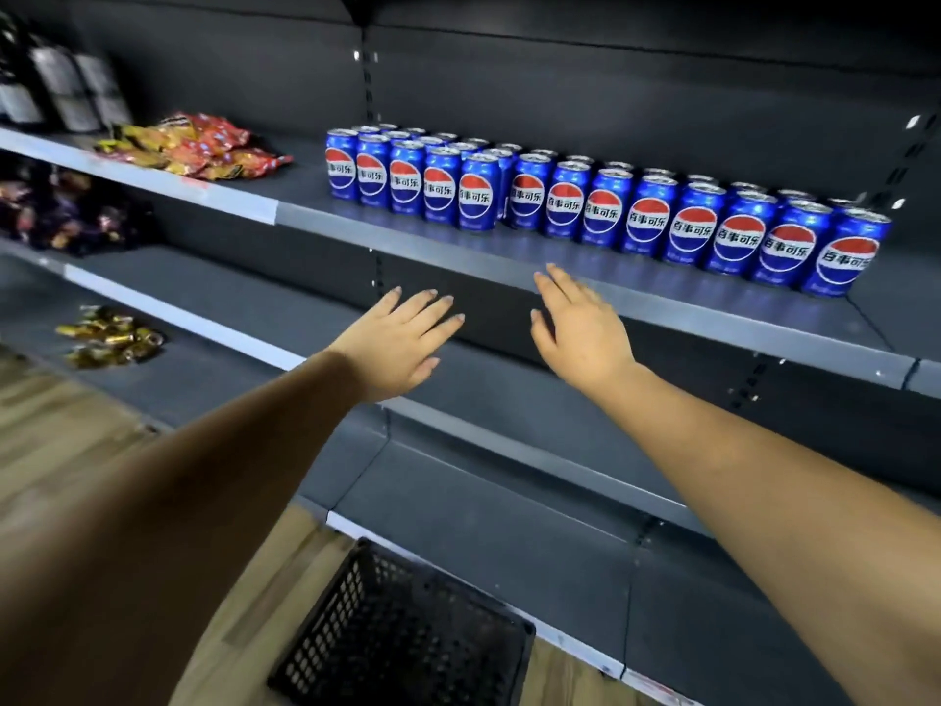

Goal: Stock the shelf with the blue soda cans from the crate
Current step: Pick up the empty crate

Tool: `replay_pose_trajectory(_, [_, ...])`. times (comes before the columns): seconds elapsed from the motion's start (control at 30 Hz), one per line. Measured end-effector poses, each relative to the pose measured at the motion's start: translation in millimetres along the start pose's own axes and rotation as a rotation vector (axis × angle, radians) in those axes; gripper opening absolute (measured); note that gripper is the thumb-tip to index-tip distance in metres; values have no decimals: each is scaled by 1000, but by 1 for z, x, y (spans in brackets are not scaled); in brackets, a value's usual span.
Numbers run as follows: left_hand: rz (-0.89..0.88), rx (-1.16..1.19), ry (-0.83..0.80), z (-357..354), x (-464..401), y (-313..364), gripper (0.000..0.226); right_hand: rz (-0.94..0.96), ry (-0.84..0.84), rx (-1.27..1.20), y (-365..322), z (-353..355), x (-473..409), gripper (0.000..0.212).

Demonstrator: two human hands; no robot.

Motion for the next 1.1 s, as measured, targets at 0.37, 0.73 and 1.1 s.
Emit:
replay_pose_trajectory(0.37, [139, 302, -170, -80, 63, 7, 59, 222, -135, -76, -65, -106, -12, 44])
replay_pose_trajectory(0.73, [391, 404, -629, -172, 151, 43, 60, 219, -390, -131, -79, -214, -17, 43])
replay_pose_trajectory(1.1, [1237, 687, -757, -203, 154, 140, 57, 452, -707, -274, -18, -314, -15, 45])
Point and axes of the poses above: each hand's wrist, its own x-axis away from the middle knuckle, its own z-axis out of the back of the hand, y = z × x, the point moved 2 cm from there along -x, towards the middle knuckle, and after that the axes turned 4 degrees about -x, right-handed, at the moved point
